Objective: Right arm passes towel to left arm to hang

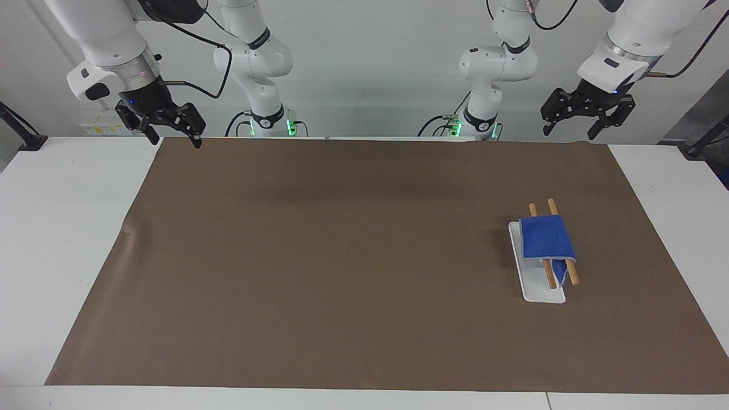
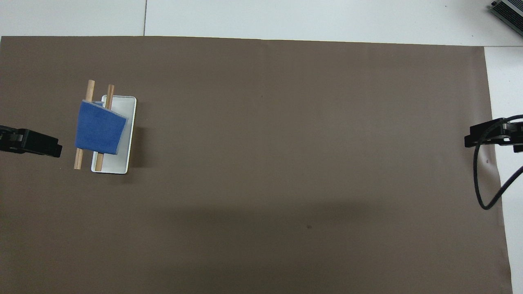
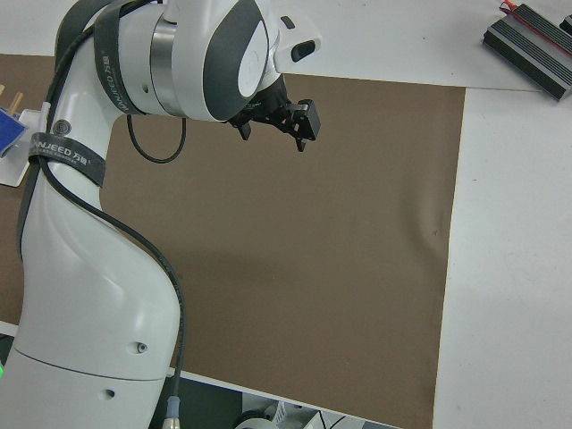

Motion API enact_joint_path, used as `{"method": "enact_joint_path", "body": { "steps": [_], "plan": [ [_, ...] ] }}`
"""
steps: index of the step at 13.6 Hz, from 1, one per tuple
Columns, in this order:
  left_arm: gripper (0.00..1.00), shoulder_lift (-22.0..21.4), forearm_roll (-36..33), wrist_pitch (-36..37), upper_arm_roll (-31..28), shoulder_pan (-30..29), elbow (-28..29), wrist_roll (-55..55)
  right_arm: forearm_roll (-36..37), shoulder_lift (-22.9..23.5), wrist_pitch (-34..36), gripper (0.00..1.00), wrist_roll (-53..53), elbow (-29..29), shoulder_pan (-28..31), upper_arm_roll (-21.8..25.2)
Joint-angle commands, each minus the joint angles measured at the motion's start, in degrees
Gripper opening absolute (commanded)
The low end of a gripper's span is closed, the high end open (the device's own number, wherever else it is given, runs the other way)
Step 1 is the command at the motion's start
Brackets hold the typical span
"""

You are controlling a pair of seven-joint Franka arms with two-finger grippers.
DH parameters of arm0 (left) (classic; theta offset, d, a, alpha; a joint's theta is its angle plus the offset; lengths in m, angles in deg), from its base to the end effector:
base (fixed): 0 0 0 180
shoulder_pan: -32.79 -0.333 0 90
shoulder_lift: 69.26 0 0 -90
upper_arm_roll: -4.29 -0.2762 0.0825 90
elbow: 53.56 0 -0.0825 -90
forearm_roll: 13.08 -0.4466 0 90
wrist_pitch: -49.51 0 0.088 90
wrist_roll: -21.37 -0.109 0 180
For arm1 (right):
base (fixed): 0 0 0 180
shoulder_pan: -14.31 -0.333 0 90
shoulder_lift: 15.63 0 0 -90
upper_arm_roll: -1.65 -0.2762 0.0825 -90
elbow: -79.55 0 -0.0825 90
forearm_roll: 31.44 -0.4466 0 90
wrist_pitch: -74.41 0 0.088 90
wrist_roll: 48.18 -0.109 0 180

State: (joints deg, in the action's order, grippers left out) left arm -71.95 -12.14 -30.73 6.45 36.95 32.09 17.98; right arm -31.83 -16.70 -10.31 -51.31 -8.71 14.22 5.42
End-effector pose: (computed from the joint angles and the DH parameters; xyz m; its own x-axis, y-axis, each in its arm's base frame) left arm 0.5815 -0.0669 0.6363 0.9841 -0.1712 -0.0465 -0.1705 -0.9852 0.0173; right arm 0.6014 -0.0382 0.6023 0.9921 -0.1178 -0.0435 -0.1182 -0.9930 -0.0057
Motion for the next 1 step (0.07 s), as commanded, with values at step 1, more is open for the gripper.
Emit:
{"method": "enact_joint_path", "body": {
  "steps": [1],
  "plan": [
    [1.0, -0.64, -1.02, 1.22, -0.14, -0.02, 0.23, 0.31, 0.04, -0.87, 0.26, 1.0, 1.02, -0.86, 1.14, -0.87]
  ]
}}
